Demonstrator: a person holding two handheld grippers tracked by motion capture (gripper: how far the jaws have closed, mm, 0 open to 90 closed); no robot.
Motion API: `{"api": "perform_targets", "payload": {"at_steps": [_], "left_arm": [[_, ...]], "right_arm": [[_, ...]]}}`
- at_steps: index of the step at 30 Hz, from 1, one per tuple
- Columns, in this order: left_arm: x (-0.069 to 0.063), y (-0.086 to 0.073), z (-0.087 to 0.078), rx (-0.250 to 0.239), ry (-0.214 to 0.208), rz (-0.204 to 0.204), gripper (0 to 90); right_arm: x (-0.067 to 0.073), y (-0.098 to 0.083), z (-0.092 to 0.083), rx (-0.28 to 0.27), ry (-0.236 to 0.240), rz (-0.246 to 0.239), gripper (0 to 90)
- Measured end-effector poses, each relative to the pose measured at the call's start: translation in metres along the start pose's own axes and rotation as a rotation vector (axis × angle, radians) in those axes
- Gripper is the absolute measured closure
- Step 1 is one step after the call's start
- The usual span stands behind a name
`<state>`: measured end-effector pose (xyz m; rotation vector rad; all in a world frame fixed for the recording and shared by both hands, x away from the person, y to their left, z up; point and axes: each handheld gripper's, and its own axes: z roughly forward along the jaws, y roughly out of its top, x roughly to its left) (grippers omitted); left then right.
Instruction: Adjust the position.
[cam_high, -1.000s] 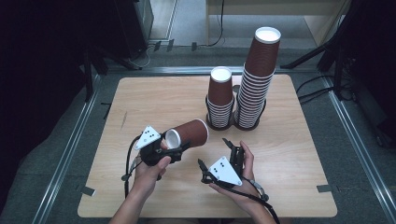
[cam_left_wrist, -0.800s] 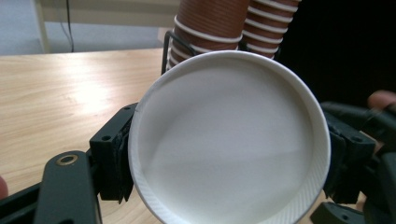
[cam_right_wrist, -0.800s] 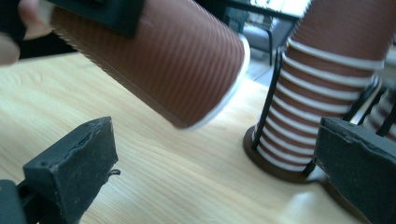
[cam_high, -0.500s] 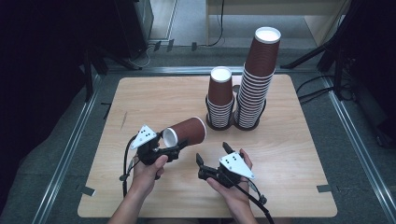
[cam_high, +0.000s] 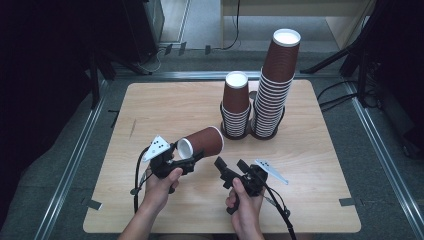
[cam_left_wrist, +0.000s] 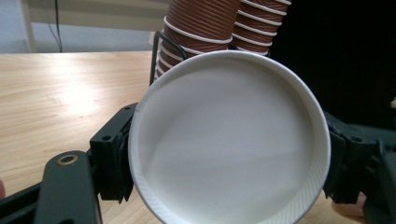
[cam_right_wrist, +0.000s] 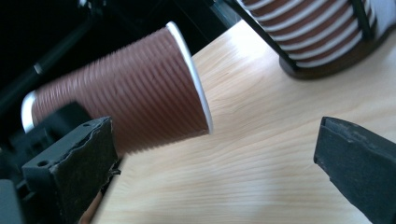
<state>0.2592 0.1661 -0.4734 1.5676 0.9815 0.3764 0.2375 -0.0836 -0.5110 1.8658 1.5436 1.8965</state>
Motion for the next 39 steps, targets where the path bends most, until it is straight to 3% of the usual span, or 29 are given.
{"api": "perform_targets", "payload": {"at_steps": [2,9,13,22,32,39], "left_arm": [[-0.001,0.0,0.001,0.0,0.0,0.001,21.2],[-0.003,-0.002,0.001,-0.009,0.012,0.015,21.2],[-0.005,-0.002,0.002,-0.014,0.009,0.017,21.2],[-0.008,-0.004,0.004,-0.017,-0.009,0.031,21.3],[-0.012,-0.006,0.006,-0.012,-0.016,0.042,21.3],[-0.017,-0.009,0.01,-0.003,-0.024,0.061,21.4]], "right_arm": [[-0.001,0.001,0.001,-0.001,0.022,0.102,0.0],[0.002,0.001,0.005,0.015,0.079,0.357,0.0],[0.005,0.002,0.009,0.02,0.099,0.463,0.0],[0.008,0.002,0.014,0.013,0.093,0.593,0.0],[0.002,0.008,0.02,0.013,0.096,0.699,0.0],[0.006,0.009,0.025,0.028,0.113,0.762,0.0]]}}
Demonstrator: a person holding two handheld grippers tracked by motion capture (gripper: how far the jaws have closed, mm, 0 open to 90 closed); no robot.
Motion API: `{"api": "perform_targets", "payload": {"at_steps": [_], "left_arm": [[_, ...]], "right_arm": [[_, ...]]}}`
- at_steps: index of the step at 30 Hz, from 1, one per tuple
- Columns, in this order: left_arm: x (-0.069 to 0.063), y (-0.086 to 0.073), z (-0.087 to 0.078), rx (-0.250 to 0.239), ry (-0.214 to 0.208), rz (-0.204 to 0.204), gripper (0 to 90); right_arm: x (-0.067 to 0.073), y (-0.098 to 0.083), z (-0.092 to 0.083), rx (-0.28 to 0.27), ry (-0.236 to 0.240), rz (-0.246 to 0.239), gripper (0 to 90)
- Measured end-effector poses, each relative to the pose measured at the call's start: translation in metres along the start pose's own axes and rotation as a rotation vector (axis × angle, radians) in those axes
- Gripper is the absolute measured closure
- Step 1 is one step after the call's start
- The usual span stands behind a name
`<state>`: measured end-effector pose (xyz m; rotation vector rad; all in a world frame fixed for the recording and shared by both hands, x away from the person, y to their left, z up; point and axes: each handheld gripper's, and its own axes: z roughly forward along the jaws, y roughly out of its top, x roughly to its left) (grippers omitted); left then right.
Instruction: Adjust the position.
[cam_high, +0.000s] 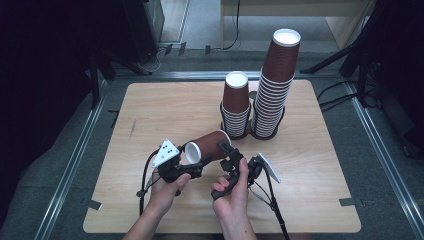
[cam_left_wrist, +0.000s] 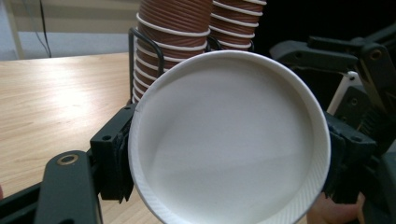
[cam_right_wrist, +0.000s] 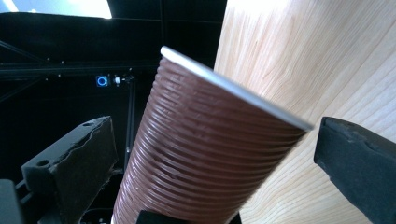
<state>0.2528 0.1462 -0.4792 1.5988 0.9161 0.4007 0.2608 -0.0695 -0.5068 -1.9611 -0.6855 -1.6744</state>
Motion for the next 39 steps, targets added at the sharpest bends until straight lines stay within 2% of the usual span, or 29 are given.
{"api": "perform_targets", "payload": {"at_steps": [6,11,16,19,20,23,27,29,32,36,38,39], "left_arm": [[-0.002,0.0,0.0,-0.003,-0.001,0.006,21.4],[-0.004,0.0,0.0,-0.011,-0.013,0.013,21.5],[-0.009,-0.001,0.002,0.006,-0.03,0.032,21.6],[-0.012,-0.002,0.003,0.013,-0.038,0.049,21.6],[-0.012,-0.002,0.004,0.014,-0.037,0.051,21.6],[-0.011,-0.003,0.006,0.033,-0.061,0.038,21.1],[-0.008,-0.004,0.007,0.046,-0.078,0.027,19.0],[-0.007,-0.003,0.005,0.048,-0.087,0.013,12.2],[-0.004,-0.001,0.002,0.036,-0.094,-0.008,11.4],[0.001,0.002,-0.003,0.028,-0.073,-0.013,10.6],[0.004,0.003,-0.005,0.026,-0.066,-0.02,10.5],[0.006,0.003,-0.006,0.023,-0.059,-0.028,10.5]], "right_arm": [[0.0,0.001,0.005,-0.004,-0.008,0.037,0.0],[0.001,0.002,0.01,0.001,-0.008,0.049,0.0],[0.001,0.001,0.016,0.006,-0.006,0.057,0.0],[-0.001,0.003,0.019,0.004,0.004,0.073,0.0],[-0.002,0.004,0.02,-0.001,0.022,0.076,0.2],[-0.003,0.008,0.019,-0.007,0.032,0.068,7.0],[-0.003,0.008,0.018,-0.015,0.038,0.042,9.2],[-0.004,0.009,0.016,-0.036,0.038,0.02,9.4],[-0.002,0.011,0.011,-0.082,0.022,-0.019,9.4],[0.0,0.019,0.003,-0.168,0.01,-0.11,9.5],[0.002,0.024,-0.001,-0.207,-0.004,-0.176,9.7],[0.002,0.026,-0.003,-0.227,-0.014,-0.224,9.7]]}}
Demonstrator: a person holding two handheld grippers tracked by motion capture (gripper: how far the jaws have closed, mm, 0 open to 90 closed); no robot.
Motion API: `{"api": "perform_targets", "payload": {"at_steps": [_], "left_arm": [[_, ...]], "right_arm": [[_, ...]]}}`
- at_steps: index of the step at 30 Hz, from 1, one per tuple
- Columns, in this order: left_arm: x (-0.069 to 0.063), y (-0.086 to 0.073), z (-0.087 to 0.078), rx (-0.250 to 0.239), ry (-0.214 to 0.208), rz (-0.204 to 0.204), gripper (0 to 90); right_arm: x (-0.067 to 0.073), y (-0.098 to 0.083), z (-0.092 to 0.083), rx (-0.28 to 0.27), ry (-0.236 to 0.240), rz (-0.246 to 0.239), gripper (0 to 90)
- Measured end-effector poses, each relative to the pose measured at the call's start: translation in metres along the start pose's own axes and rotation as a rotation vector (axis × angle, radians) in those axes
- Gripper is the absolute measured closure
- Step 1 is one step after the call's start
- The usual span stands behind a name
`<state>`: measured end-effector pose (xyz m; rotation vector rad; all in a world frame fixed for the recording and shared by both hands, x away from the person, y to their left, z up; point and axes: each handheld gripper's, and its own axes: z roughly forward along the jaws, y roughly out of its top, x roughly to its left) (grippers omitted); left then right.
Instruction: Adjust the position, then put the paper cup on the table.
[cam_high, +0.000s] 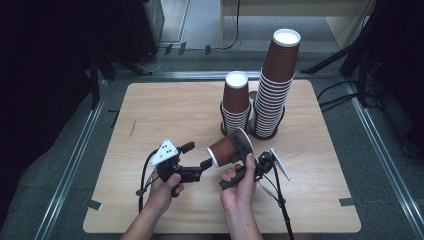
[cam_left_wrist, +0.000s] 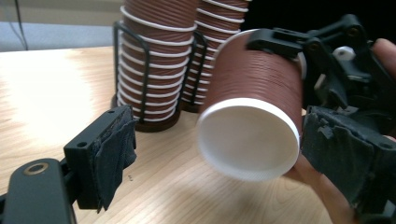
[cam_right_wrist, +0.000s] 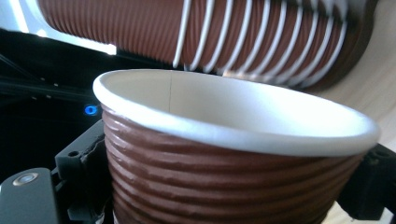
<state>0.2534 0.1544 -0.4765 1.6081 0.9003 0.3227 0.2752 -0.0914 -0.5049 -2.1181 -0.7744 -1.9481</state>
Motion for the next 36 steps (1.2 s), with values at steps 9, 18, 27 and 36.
{"api": "perform_targets", "payload": {"at_steps": [9,18,27,36], "left_arm": [[0.01,0.0,-0.008,-0.015,0.031,-0.01,10.6],[0.016,-0.002,-0.01,-0.019,0.073,-0.015,13.0],[0.023,-0.005,-0.019,-0.045,0.162,-0.015,13.7],[0.039,-0.017,-0.025,-0.005,0.252,-0.032,12.9]], "right_arm": [[0.002,0.014,-0.009,-0.157,-0.071,-0.368,9.9],[0.007,0.021,-0.014,-0.191,-0.074,-0.7,10.3],[0.003,0.026,-0.019,-0.193,-0.13,-0.989,10.3],[-0.007,0.044,-0.025,-0.191,-0.153,-1.118,10.2]]}}
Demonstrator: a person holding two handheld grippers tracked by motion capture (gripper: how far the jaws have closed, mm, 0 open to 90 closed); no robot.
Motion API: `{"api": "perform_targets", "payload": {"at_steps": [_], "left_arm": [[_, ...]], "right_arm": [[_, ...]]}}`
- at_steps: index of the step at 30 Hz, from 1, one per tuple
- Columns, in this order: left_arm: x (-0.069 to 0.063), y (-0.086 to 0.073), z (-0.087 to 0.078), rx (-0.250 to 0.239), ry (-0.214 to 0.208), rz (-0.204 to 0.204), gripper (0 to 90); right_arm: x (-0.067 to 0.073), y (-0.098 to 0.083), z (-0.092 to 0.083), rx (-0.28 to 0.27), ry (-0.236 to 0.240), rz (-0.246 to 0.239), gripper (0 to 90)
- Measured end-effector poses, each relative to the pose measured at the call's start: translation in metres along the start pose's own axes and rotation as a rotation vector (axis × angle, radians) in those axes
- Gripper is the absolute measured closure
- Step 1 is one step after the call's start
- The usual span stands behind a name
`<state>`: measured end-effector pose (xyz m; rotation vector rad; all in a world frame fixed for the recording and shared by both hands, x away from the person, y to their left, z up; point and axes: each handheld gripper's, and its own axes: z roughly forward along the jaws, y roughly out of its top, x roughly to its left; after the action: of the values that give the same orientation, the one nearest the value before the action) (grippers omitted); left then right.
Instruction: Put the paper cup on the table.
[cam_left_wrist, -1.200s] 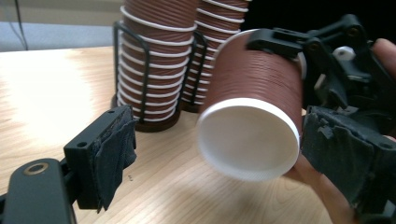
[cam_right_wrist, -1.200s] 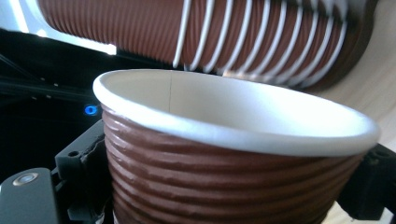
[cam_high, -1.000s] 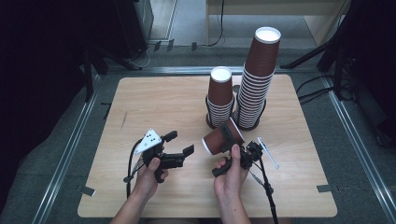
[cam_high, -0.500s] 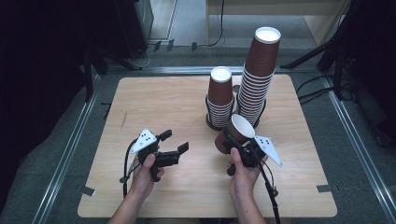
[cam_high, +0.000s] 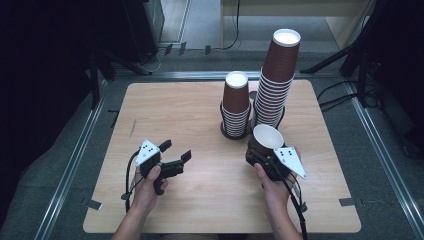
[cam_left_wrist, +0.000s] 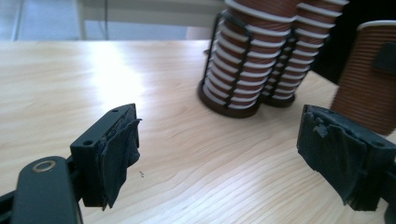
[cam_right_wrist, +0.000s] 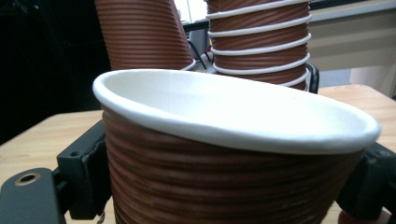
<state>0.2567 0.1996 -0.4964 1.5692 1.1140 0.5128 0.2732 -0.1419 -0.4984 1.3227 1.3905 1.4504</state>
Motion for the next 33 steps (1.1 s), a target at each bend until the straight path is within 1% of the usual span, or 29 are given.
{"api": "perform_targets", "payload": {"at_steps": [4,8,9,12,15,17,20,22,24,28,30,32,33], "left_arm": [[0.013,-0.005,-0.006,0.015,0.029,-0.009,10.6],[0.027,-0.011,-0.014,0.028,0.068,-0.021,8.7],[0.031,-0.013,-0.017,0.033,0.076,-0.026,8.0],[0.039,-0.018,-0.024,0.044,0.105,-0.035,7.3],[0.046,-0.023,-0.03,0.054,0.133,-0.035,7.3],[0.051,-0.027,-0.034,0.066,0.144,-0.033,7.3],[0.059,-0.033,-0.042,0.074,0.163,-0.049,7.3],[0.065,-0.034,-0.047,0.074,0.169,-0.068,7.3],[0.071,-0.035,-0.051,0.07,0.176,-0.089,7.2],[0.085,-0.036,-0.059,0.063,0.206,-0.13,7.3],[0.09,-0.039,-0.062,0.071,0.222,-0.136,7.3],[0.093,-0.043,-0.064,0.091,0.226,-0.14,7.3],[0.094,-0.044,-0.065,0.095,0.228,-0.139,7.3]], "right_arm": [[-0.009,-0.007,0.0,-0.007,0.016,-0.02,10.2],[-0.02,-0.01,0.0,0.017,0.005,-0.09,10.2],[-0.024,-0.01,0.0,0.017,0.0,-0.099,10.2],[-0.035,-0.008,0.0,0.014,-0.007,-0.084,10.2],[-0.048,-0.007,0.001,-0.003,-0.042,-0.063,10.2],[-0.056,-0.006,0.003,-0.004,-0.057,-0.053,10.1],[-0.069,-0.006,0.006,-0.007,-0.076,-0.043,10.1],[-0.076,-0.006,0.008,-0.008,-0.087,-0.048,10.2],[-0.081,-0.007,0.01,-0.008,-0.103,-0.073,10.2],[-0.091,-0.012,0.014,0.015,-0.126,-0.083,10.3],[-0.096,-0.013,0.015,0.026,-0.148,-0.091,10.3],[-0.1,-0.012,0.016,0.023,-0.167,-0.095,10.3],[-0.103,-0.011,0.017,0.02,-0.169,-0.086,10.3]]}}
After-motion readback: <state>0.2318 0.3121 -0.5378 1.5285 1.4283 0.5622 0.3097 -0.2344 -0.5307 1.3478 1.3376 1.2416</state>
